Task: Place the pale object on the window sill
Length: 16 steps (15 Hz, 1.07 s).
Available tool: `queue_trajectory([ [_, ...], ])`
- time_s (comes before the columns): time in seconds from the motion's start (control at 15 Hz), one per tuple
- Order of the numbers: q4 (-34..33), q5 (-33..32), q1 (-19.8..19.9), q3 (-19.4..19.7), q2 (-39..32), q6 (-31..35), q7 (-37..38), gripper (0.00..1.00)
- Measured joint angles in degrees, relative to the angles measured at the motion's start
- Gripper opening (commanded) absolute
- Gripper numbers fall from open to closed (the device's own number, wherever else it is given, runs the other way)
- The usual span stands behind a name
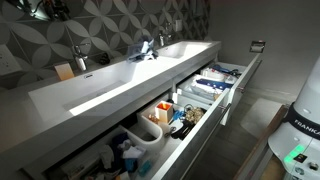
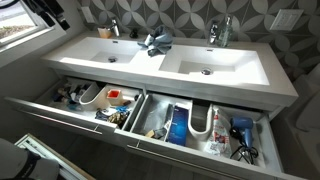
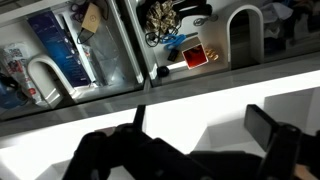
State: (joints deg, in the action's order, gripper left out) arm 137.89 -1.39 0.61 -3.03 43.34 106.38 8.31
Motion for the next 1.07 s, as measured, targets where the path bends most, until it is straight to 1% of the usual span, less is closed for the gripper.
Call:
queue_trajectory([
  [0.47,-0.04,0.00,-0.07,-0.05,-0.09,0.01,-0.08,1.00],
  [0.6,-0.59,0.12,-1.24,-0.99,-1.20,1.20,-1.30,1.00],
  [0.73,-2.60,0.14,-4.03,-3.20,-4.29,3.11,-2.71,1.00],
  [0.87,-5.80,-0.03,-6.66,-5.99,-9.09,5.25,-3.96,1.00],
  [1.07,-12.23,-1.74,-8.72,-9.02,-17.88,8.32,-7.64,1.00],
])
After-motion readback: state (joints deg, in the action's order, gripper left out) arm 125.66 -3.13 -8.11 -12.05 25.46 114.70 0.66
